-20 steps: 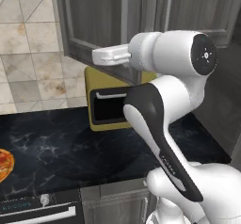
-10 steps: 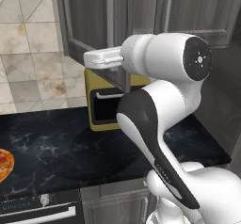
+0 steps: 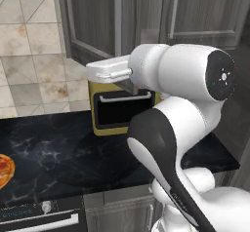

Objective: Open the cabinet. Pick the sponge and place it next to the sink. Then close the cabinet.

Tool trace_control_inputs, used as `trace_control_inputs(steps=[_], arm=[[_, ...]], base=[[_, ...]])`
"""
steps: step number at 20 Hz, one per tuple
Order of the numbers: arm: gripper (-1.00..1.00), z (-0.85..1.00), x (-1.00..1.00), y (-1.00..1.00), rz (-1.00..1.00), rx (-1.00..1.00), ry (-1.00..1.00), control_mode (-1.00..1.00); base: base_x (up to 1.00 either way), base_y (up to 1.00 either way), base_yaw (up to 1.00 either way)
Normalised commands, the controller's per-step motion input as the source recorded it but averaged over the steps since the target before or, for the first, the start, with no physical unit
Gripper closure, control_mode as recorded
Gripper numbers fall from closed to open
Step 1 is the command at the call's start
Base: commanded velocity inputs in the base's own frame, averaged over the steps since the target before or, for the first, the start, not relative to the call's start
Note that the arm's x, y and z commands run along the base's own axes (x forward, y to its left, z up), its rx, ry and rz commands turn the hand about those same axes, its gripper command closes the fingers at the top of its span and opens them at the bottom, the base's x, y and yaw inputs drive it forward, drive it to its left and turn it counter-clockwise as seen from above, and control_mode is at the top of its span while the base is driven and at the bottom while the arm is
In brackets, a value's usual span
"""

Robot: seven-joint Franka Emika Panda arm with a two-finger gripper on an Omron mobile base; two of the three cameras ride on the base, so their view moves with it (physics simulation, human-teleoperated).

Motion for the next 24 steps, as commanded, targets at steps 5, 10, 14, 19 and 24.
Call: trace_control_inputs(steps=[5,10,14,19,24], arm=[[-1.00,0.00,-0.64,-0.19,0.00,0.00,-0.01,-1.00],[-1.00,0.00,-0.21,-0.83,-0.07,0.02,0.00,-1.00],[-1.00,0.00,-0.28,-0.89,-0.11,0.06,0.00,-1.00],[-1.00,0.00,-0.46,-0.79,-0.15,0.11,0.00,-1.00],[-1.00,0.00,-0.15,-0.68,-0.19,0.15,0.01,-1.00]], base=[[0.00,0.00,0.00],[0.00,0.00,0.00],[0.00,0.00,0.00],[0.00,0.00,0.00],[0.00,0.00,0.00]])
